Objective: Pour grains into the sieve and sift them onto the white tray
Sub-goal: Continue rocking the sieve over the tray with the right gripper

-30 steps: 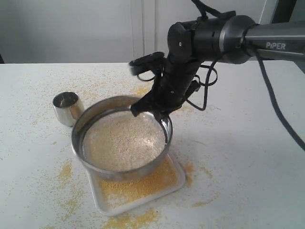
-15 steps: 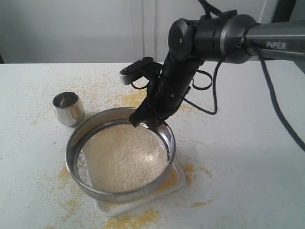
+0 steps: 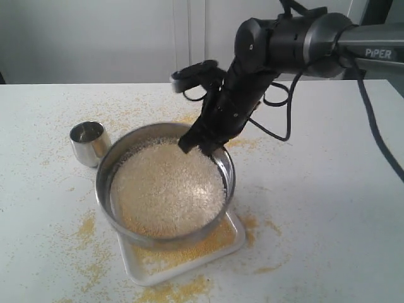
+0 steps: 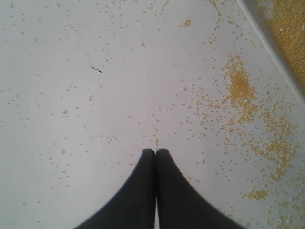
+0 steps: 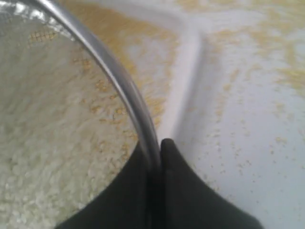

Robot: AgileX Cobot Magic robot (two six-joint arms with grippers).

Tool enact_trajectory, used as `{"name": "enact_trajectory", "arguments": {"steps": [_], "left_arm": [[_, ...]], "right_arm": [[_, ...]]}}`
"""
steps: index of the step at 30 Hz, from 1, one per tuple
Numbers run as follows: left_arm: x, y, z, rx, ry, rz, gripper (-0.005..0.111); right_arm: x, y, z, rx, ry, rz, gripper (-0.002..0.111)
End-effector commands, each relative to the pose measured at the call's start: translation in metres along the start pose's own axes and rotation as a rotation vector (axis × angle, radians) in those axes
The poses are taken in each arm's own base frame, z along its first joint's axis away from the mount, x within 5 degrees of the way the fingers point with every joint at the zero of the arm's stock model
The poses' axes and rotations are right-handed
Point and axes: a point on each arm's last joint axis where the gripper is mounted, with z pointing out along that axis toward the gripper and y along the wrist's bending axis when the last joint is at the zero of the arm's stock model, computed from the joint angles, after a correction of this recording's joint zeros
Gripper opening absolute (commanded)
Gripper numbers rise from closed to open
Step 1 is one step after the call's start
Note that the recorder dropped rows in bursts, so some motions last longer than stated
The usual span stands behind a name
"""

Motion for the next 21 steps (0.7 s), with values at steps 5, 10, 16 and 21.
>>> {"name": "enact_trajectory", "arguments": {"steps": [5, 10, 16, 21], "left_arm": [[0.002, 0.0, -0.001, 0.003, 0.002, -0.01, 0.0], [0.002, 0.0, -0.001, 0.003, 0.002, -0.01, 0.0], [0.002, 0.0, -0.001, 0.003, 0.002, -0.01, 0.0], [0.002, 0.0, -0.001, 0.003, 0.002, -0.01, 0.0]], "right_arm": [[-0.001, 0.018, -0.007, -0.129, 0.007, -0.071, 0.0], [-0.001, -0.026, -0.013, 0.137, -0.092, 0.496, 0.0], [0.002, 0.018, -0.009, -0.14, 0.033, -0.162, 0.0], [-0.003, -0.006, -0.008, 0.105, -0.04, 0.281, 0.0]]}}
